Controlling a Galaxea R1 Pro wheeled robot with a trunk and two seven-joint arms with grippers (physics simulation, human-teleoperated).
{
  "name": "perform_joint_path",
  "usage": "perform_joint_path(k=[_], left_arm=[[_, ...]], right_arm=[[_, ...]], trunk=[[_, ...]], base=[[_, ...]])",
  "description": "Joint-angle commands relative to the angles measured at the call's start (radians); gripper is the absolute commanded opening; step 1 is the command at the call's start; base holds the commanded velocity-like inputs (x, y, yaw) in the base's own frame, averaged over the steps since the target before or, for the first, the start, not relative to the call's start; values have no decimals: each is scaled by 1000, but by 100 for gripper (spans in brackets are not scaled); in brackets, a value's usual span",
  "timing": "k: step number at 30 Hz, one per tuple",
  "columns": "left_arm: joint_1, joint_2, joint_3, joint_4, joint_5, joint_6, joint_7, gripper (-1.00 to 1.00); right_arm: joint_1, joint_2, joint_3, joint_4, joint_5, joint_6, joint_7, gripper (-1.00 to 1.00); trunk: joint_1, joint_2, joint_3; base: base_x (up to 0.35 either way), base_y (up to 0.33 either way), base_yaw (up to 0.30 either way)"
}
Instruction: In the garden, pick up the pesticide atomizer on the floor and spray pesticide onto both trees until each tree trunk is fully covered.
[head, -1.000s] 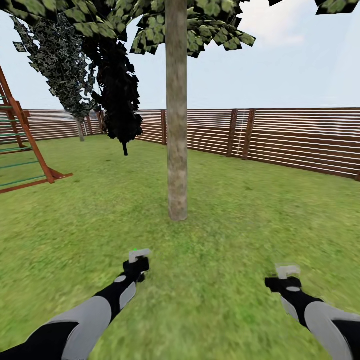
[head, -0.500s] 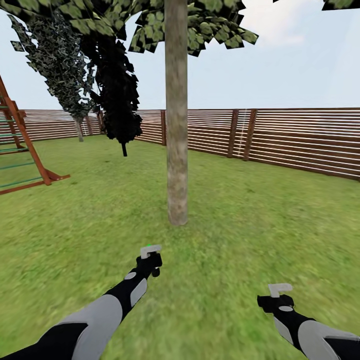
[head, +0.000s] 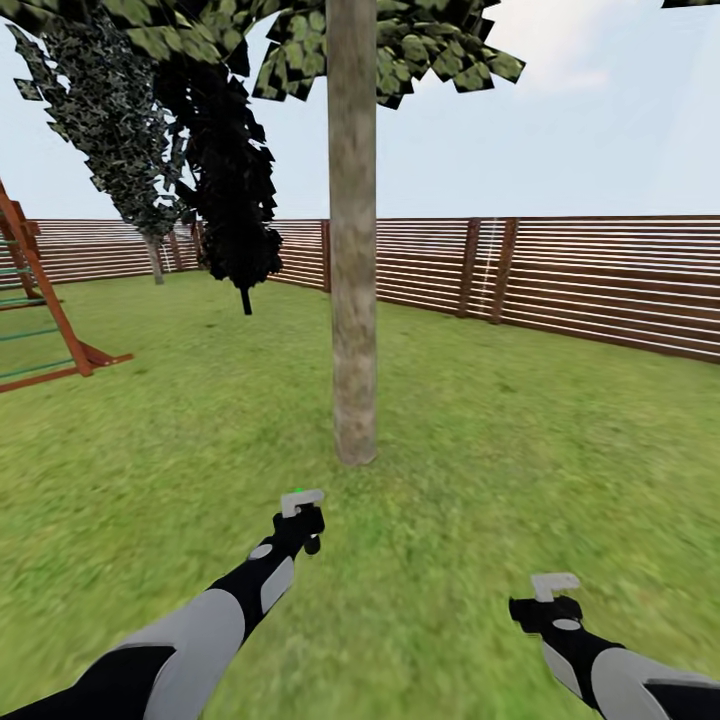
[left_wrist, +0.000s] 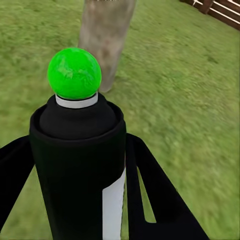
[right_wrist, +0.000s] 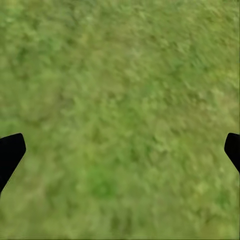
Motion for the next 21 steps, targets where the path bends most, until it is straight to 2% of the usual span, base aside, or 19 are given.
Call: perform_joint_path(k=[1,21], left_arm=[[-1,0,6,1,9,-3,-7,-100],[-1,0,6,2,9,-4,-9,-100]], right_arm=[[-2,0,-1,5,11,-6,-5,100],[-1,0,-1,4,11,-6,-6,100]], trunk=[[1,-1,-1],[1,-1,-1]], base=[[350,0,0],[350,-3,0]])
